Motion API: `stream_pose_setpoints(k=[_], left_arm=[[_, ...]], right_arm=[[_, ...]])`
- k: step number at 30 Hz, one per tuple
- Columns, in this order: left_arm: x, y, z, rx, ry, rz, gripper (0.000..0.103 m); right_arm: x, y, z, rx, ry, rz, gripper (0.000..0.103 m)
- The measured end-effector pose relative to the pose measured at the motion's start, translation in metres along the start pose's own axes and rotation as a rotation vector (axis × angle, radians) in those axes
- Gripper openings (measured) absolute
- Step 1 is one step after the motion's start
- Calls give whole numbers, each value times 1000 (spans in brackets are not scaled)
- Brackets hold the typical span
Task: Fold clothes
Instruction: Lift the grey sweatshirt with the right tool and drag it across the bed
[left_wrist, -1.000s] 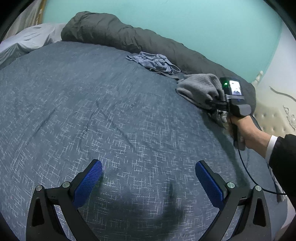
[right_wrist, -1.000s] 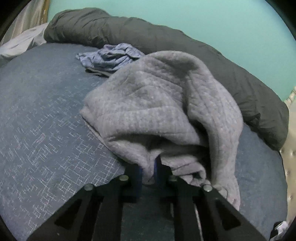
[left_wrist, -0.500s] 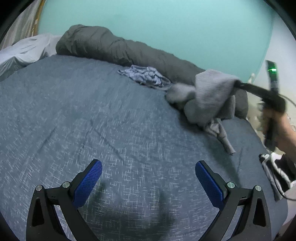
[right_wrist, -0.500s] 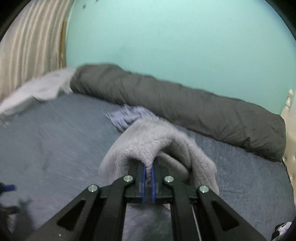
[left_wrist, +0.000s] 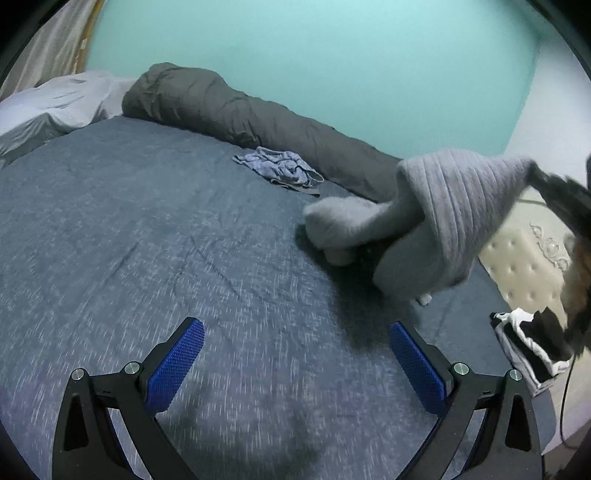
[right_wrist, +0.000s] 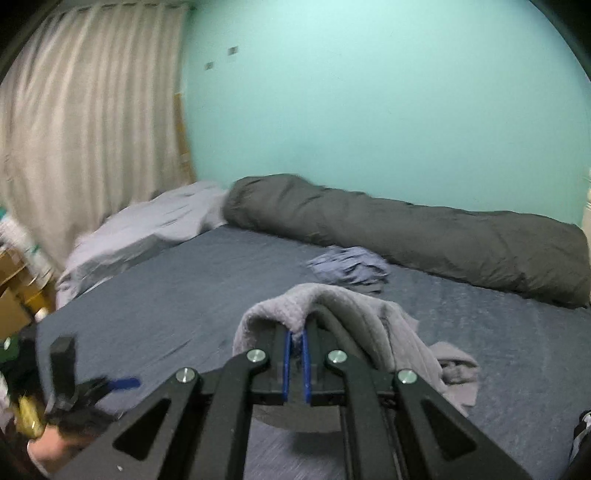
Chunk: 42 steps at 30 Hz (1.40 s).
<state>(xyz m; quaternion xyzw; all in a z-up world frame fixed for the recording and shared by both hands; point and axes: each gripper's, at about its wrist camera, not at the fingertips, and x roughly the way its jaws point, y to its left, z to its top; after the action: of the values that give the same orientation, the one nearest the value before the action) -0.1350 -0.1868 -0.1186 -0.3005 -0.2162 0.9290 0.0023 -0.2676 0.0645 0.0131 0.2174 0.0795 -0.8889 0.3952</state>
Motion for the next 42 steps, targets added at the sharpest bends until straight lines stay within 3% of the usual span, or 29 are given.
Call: stream_pose_setpoints(k=[6, 9, 14, 15, 19, 24, 27, 33, 35, 42], left_arm=[[-19, 7, -24, -53, 1, -2, 103], [-21, 10, -36, -46, 12, 8, 103], [-14, 12, -49, -28, 43, 15, 103], [-12, 11, -50, -12, 45, 22, 103], [-4, 16, -51, -4, 57, 33, 103], [1, 21, -50, -12, 58, 39, 103], [4, 22, -50, -8, 62, 43, 103], [8, 20, -52, 3, 72, 46, 103], [10, 19, -54, 6, 78, 43, 103], [13, 18, -56, 16, 91, 41, 103]], right_arm=[[-5, 36, -62, 2, 132, 71, 4], [9, 42, -109, 40, 255, 103, 5], [19, 32, -164, 152, 369, 94, 11], [18, 29, -172, 178, 380, 94, 16], [1, 4, -181, 247, 343, 80, 31], [-19, -40, -189, 363, 250, 17, 39], [-27, -70, -193, 480, 175, -68, 56], [-1, -111, -204, 586, 235, -184, 57], [11, -117, -208, 626, 255, -182, 64], [49, -131, -235, 775, 311, -167, 64]])
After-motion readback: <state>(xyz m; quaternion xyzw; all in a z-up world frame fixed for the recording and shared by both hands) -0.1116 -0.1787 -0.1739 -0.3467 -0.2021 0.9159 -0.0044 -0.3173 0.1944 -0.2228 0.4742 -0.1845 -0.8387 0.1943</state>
